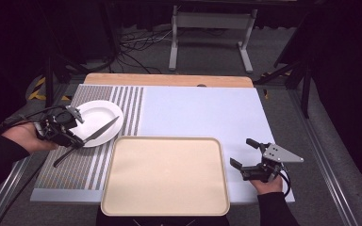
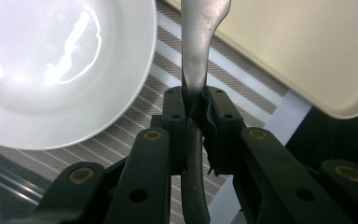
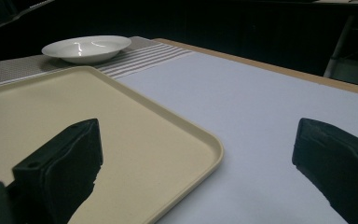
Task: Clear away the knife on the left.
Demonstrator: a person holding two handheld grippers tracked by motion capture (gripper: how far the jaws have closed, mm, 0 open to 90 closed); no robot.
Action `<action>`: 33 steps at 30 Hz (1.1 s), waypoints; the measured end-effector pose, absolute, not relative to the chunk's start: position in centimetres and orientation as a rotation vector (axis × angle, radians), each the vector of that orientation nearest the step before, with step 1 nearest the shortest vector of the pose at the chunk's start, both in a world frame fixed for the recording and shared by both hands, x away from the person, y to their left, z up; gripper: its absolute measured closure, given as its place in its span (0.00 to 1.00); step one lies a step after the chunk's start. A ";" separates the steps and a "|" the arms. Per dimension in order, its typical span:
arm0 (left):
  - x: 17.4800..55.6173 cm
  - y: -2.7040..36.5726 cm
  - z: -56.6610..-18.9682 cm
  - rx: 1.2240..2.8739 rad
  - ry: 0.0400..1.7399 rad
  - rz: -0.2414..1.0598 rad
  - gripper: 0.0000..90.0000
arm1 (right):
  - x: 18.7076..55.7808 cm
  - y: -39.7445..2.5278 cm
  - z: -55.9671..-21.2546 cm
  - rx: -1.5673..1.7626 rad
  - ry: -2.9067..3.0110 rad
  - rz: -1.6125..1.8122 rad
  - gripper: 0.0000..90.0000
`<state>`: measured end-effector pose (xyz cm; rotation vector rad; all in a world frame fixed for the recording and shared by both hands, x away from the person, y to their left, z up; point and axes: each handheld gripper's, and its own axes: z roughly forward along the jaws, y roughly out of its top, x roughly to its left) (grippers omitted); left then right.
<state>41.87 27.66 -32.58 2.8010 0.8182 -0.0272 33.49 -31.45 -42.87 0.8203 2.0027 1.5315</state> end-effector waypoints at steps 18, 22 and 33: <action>40.9 24.2 -33.3 2.704 0.948 -0.081 0.89 | 33.5 -31.5 -42.9 0.826 2.007 1.538 0.03; 40.9 23.1 -33.7 2.699 0.956 -0.106 0.89 | 33.6 -31.5 -42.9 0.832 2.007 1.538 0.02; 40.6 20.9 -34.6 2.690 0.979 -0.167 0.89 | 33.6 -31.6 -42.9 0.831 2.002 1.545 0.02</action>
